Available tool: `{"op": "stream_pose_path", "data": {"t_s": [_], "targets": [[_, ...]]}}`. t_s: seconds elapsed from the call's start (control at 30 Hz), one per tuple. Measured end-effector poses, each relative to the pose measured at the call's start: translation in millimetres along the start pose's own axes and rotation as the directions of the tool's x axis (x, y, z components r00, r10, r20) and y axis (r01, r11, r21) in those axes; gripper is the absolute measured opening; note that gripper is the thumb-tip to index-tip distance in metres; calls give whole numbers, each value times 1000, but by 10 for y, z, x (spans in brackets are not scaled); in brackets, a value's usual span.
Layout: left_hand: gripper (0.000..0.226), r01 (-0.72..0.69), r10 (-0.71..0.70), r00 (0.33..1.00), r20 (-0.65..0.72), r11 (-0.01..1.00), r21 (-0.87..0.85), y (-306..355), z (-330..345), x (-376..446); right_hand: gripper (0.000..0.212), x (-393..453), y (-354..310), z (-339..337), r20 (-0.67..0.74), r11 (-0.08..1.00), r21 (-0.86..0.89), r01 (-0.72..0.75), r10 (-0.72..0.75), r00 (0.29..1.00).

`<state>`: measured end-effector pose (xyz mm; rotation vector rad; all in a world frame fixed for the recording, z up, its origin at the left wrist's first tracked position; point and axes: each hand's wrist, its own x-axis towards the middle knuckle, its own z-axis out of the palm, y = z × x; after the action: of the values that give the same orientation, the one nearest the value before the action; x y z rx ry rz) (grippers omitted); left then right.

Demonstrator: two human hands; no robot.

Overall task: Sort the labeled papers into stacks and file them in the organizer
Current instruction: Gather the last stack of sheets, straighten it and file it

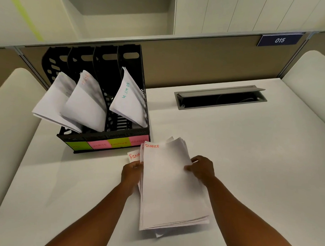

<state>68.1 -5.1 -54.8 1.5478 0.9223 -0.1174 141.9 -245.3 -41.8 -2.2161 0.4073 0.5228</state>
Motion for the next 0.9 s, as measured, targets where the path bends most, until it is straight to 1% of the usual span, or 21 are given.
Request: {"op": "stream_pose_path", "data": {"t_s": [0.1, 0.17, 0.23, 0.27, 0.33, 0.37, 0.43, 0.53, 0.57, 0.67, 0.73, 0.77, 0.8, 0.87, 0.9], "targets": [[29, -13, 16, 998, -64, 999, 50, -14, -130, 46, 28, 12, 45, 30, 33, 999, 36, 27, -28, 999], [32, -27, 35, 996, -77, 995, 97, -18, -195, 50, 21, 7, 45, 44, 16, 997, 63, 45, -46, 999], [35, -40, 52, 995, -83, 989, 140, -31, -230, 48, 7, -2, 28, 65, -39, 995, 89, 55, -51, 998], [35, -46, 61, 994, -94, 986, 158, -31, -245, 40, 5, -9, 23, 71, -82, 993, 103, 63, -54, 995], [36, -57, 77, 990, -114, 984, 171, -31, -270, 13, 13, -11, 38, 54, -163, 988, 141, 67, -43, 986], [36, -67, 87, 990, -110, 984, 168, -33, -282, 1, 13, -17, 44, 25, -177, 981, 183, 61, -28, 984], [34, -94, 108, 990, -86, 984, 154, -48, -328, -15, 15, -41, 66, -38, -125, 963, 262, 64, -31, 992], [31, -107, 111, 993, -40, 990, 91, -94, -400, 14, 24, -101, 65, -118, 47, 942, 314, 119, -140, 989], [32, -99, 100, 995, -25, 994, 53, -103, -416, 15, 30, -118, 56, -129, 84, 939, 320, 128, -163, 983], [35, -83, 84, 996, 24, 995, -58, -116, -430, 15, 48, -105, 34, -121, 137, 927, 354, 128, -186, 973], [31, -91, 100, 993, 67, 989, -119, -93, -430, -3, 64, -90, 19, -104, 209, 925, 364, 110, -196, 958], [28, -91, 104, 991, 85, 985, -148, -78, -435, -14, 64, -83, 18, -87, 238, 928, 356, 108, -201, 950], [25, -87, 106, 989, 100, 980, -180, -62, -438, -21, 55, -78, 13, -78, 251, 931, 352, 100, -197, 948], [27, -64, 91, 989, 118, 975, -214, -40, -467, -18, 27, -70, 15, -66, 240, 932, 354, 78, -171, 956], [28, -51, 79, 989, 124, 975, -215, -33, -477, -14, 18, -78, 15, -68, 225, 929, 361, 83, -172, 959]]}}
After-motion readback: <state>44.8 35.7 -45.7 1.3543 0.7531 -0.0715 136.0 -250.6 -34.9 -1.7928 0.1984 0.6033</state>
